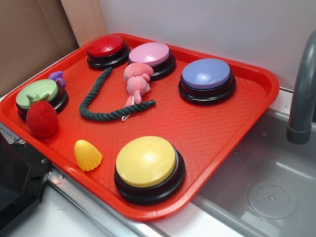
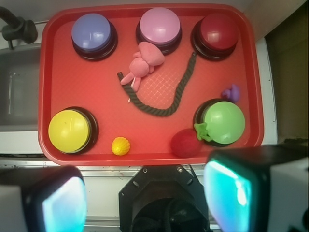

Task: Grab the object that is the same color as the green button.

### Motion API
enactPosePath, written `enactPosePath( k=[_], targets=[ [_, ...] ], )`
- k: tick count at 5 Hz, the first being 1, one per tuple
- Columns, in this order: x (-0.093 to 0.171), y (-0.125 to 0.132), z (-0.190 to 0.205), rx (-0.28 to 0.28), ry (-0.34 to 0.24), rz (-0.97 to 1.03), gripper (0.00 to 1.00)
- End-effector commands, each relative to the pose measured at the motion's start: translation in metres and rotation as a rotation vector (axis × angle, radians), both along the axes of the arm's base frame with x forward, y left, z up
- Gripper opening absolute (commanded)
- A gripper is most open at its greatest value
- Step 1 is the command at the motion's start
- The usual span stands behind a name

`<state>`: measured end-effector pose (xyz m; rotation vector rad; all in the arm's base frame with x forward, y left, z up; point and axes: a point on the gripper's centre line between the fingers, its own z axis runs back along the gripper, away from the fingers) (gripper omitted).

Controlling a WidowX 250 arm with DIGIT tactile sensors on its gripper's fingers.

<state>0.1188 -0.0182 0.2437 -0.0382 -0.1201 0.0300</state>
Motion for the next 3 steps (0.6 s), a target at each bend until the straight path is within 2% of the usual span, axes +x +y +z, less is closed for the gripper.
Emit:
enactPosePath(
  k=[1, 2, 3],
  targets=[
    [0.0, 0.0, 0.0, 0.0, 0.0, 0.0, 1.0],
    [0.021, 0.006, -0.017, -0.091, 0.059, -0.018, 1.0],
    [0.038, 0.017, -0.042, -0.052, -0.008, 0.103, 1.0]
  ],
)
